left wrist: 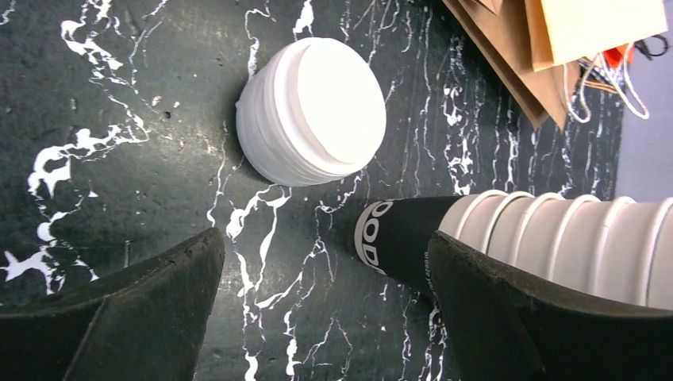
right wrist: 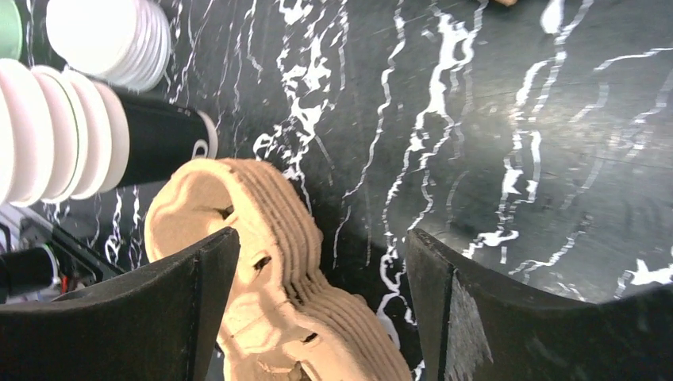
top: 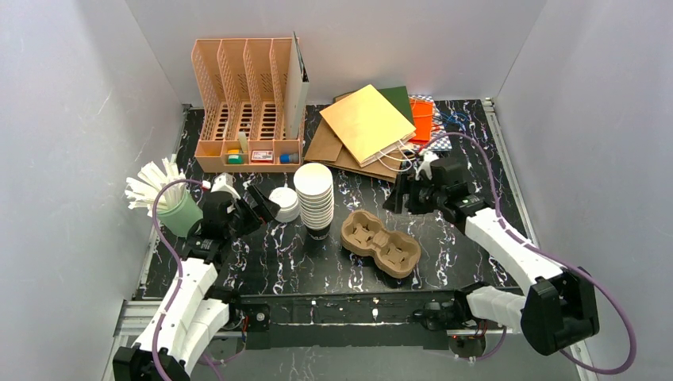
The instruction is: Pack the takeout coffee
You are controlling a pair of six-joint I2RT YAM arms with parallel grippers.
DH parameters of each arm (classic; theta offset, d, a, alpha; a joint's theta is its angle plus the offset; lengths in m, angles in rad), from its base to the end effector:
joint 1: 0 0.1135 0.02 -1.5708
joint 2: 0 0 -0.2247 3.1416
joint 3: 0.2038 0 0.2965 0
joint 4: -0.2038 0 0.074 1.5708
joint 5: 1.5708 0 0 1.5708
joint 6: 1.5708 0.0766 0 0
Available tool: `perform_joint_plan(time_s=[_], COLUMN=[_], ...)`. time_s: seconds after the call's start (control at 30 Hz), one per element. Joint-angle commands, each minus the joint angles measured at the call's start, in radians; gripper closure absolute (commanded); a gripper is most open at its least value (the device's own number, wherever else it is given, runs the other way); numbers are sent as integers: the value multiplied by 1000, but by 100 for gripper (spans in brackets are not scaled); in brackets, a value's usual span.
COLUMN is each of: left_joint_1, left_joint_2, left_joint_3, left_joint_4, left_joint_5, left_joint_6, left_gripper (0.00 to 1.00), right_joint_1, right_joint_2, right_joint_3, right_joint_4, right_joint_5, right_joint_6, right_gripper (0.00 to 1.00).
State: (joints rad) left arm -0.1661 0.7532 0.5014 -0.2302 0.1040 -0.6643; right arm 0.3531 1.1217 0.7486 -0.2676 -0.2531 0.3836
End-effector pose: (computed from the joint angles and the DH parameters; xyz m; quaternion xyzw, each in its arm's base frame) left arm 0.2801 -0.0550 0.1833 -0.1845 0.8346 -0.2493 0.4553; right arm 0.3063 0.1333 0.1774 -0.0431 0.8874 0.2654 0.3744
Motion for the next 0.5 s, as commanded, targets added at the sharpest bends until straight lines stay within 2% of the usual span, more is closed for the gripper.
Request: perform_joint_plan(time_s=[0.0,0.27,0.47], left_joint_1=[-7,-10,-10], left_joint_2=[-42,-63,-61], left_joint_3=[-34,-52,-50], left_joint_4=[60,63,63], left_joint_5=[53,67,75], left_joint_6=[-17,-12,-3], left_gripper=[2,2,2], right_joint_1=[100,255,309], right_joint_2=[44,109,163], right_joint_3=[49,72,74], right_joint_4=[-8,-50,-56], right_joint_5=[48,100,156], right_joint_6=[-60,-106,-105], right_gripper=[18,29,36])
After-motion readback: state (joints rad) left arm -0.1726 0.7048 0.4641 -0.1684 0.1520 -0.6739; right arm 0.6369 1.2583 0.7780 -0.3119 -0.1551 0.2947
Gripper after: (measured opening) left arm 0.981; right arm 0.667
